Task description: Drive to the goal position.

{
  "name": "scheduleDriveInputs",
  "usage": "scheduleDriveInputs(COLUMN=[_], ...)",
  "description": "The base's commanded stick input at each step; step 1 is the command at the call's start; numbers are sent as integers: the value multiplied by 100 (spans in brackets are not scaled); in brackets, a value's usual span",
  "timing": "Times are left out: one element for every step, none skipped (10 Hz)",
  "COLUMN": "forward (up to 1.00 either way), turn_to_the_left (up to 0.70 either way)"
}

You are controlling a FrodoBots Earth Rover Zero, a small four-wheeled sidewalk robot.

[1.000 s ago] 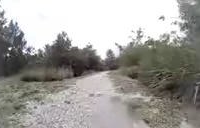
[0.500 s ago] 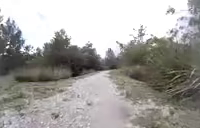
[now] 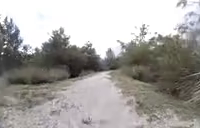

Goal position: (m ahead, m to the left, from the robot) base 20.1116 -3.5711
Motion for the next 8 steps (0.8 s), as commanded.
scheduleDriveInputs(forward=[85, 85, 85, 85, 85, 85, 85, 85], turn_to_the_left=[0, 0, 0, 0, 0, 0, 0, 0])
